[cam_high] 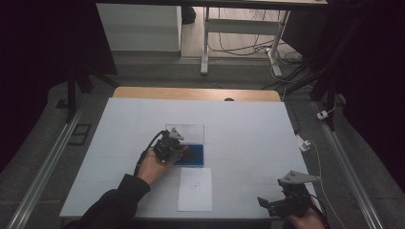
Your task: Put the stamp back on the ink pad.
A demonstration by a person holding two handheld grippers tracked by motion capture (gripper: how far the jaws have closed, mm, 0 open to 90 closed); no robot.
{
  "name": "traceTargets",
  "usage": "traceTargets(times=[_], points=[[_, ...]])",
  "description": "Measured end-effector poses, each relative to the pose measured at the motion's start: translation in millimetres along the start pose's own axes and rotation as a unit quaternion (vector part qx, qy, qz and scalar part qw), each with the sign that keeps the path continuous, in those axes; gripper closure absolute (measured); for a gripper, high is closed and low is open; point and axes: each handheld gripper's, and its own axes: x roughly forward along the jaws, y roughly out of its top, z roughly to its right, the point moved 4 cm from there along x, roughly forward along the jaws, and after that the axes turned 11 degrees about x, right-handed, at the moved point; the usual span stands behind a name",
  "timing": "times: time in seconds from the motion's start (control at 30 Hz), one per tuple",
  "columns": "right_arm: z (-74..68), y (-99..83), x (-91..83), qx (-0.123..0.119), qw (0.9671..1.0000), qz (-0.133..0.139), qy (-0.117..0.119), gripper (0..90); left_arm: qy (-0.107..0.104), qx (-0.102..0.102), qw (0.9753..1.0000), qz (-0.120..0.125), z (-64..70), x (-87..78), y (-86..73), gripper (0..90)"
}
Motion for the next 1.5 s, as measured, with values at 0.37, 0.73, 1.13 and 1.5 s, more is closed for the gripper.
traceTargets(times=[0.37, 0.73, 1.13, 1.5], points=[[-0.2, -0.2, 0.2, -0.004, 1.0, -0.002, -0.003, 0.0, -0.004, -0.004, 1.0, -0.004, -0.7, 0.1, 0.2, 76.7], [-0.7, -0.2, 0.2, -0.003, 1.0, -0.002, -0.003, 0.0, -0.001, -0.014, 0.9999, 0.009, -3.5, -6.9, 3.3, 58.6], [-0.7, -0.2, 0.0, -0.005, 1.0, -0.002, -0.003, 0.0, -0.024, -0.035, 0.9985, 0.036, -1.5, -20.2, 6.4, 36.3], [-0.8, -0.3, -0.4, -0.005, 1.0, 0.0, -0.003, 0.0, -0.043, -0.035, 0.9974, 0.045, 12.8, -33.4, 7.8, 9.3]])
